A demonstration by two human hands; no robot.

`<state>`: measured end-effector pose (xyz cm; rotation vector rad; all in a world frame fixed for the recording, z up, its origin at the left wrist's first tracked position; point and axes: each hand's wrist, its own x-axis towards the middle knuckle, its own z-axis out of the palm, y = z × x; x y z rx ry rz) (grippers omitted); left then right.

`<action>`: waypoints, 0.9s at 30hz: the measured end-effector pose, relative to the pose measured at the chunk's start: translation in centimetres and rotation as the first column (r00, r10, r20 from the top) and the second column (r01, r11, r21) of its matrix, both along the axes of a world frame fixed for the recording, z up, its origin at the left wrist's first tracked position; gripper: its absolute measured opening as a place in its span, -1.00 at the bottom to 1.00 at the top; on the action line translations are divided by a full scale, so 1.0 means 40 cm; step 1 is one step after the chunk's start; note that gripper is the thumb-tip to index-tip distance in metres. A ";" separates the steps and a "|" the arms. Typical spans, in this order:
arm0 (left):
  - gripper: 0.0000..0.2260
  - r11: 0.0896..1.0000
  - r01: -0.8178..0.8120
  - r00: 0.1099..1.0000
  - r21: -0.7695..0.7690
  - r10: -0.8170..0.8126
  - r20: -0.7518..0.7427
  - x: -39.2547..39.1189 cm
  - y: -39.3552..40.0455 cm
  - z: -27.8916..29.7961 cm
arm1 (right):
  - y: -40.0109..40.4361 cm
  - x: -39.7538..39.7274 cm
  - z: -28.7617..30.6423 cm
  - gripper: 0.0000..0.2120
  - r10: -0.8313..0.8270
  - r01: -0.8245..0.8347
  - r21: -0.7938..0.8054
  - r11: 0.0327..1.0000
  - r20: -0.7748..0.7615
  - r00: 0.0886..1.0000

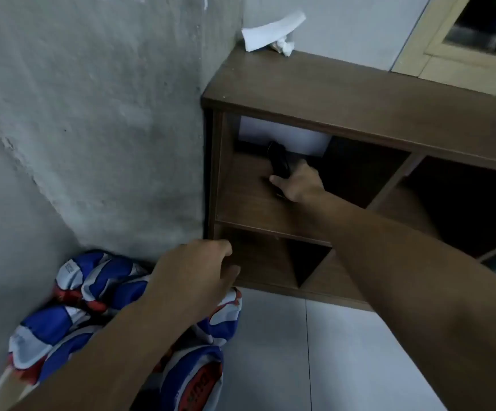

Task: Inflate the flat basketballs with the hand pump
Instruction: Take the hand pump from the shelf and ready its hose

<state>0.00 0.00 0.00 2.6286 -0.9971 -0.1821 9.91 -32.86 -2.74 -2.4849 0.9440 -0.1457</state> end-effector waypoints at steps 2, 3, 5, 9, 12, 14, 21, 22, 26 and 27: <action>-0.81 1.000 -0.014 1.000 -0.027 0.014 0.019 0.026 0.003 -0.011 | 0.013 0.006 0.000 -0.21 0.000 -0.003 -0.040 0.999 -0.084 0.997; -0.81 0.999 -0.012 1.000 -0.045 0.012 0.021 0.037 0.007 -0.021 | 0.013 0.008 -0.006 -0.28 0.006 -0.013 -0.054 0.998 -0.117 0.993; -0.72 1.000 -0.003 1.000 0.001 0.003 -0.013 0.053 0.015 -0.027 | 0.013 0.007 -0.014 -0.49 0.009 -0.015 -0.035 0.999 -0.175 0.985; -0.67 0.999 0.044 0.999 -0.003 -0.044 -0.032 0.066 0.029 -0.030 | -0.010 -0.020 0.001 -0.65 -0.041 0.060 0.145 0.988 -0.133 0.990; -0.74 0.998 0.028 0.999 -0.063 -0.030 -0.032 0.053 0.046 -0.014 | 0.011 -0.077 0.028 -0.75 -0.110 0.092 0.397 0.913 0.021 0.994; -0.80 0.995 0.033 0.998 -0.098 -0.039 -0.057 0.050 0.057 -0.007 | 0.046 -0.129 0.057 -0.76 -0.173 0.075 0.531 0.844 0.137 0.975; -0.85 0.923 0.017 0.994 -0.384 -0.056 -0.091 0.024 0.110 0.060 | 0.274 -0.484 0.233 -0.87 -0.024 -0.136 0.627 0.767 0.240 0.970; -0.84 0.904 0.007 0.993 -0.428 -0.055 -0.100 0.018 0.118 0.078 | 0.306 -0.541 0.257 -0.85 0.053 -0.174 0.611 0.772 0.211 0.976; -0.82 0.876 0.036 0.976 -0.481 -0.134 -0.171 -0.002 0.163 0.122 | 0.398 -0.679 0.304 -0.79 0.210 -0.248 0.532 0.810 0.132 0.969; -0.82 0.879 0.049 0.972 -0.474 -0.152 -0.181 -0.008 0.175 0.126 | 0.418 -0.696 0.311 -0.81 0.247 -0.276 0.465 0.841 0.124 0.961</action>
